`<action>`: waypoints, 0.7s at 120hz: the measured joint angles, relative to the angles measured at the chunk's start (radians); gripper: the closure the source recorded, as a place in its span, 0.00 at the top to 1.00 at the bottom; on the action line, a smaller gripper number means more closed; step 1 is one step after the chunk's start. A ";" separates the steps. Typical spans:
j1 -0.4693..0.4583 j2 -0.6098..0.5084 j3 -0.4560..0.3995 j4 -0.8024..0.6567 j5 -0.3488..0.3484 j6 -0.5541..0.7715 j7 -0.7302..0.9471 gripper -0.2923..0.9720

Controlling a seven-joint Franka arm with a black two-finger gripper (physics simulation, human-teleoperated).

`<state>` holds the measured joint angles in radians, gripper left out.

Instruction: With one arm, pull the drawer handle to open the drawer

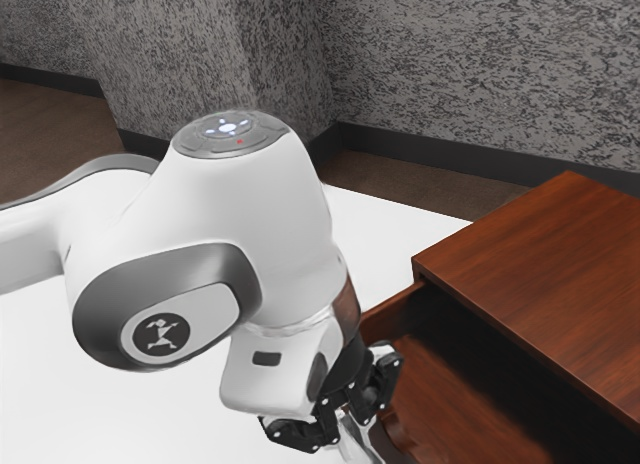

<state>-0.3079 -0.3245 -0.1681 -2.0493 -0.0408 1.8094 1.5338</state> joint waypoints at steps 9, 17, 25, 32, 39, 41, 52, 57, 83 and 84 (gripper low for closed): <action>-0.002 -0.021 0.005 -0.016 -0.002 0.001 0.001 0.23; 0.000 -0.040 0.006 -0.029 -0.003 0.000 0.002 0.22; 0.012 -0.058 0.010 -0.035 -0.003 -0.002 0.003 0.23; 0.019 -0.069 0.011 -0.036 -0.005 -0.003 0.005 0.24; 0.022 -0.084 0.011 -0.036 -0.009 -0.003 0.006 0.25; 0.023 -0.090 0.012 -0.036 -0.010 -0.003 0.006 0.25; 0.025 -0.152 0.025 -0.025 -0.017 -0.003 0.008 0.26; 0.025 -0.177 0.029 -0.005 -0.021 -0.005 0.008 0.29; 0.036 -0.199 0.032 0.091 -0.070 -0.029 0.007 0.57; 0.036 -0.199 0.032 0.092 -0.071 -0.030 0.007 0.57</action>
<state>-0.2718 -0.5236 -0.1357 -1.9574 -0.1113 1.7795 1.5408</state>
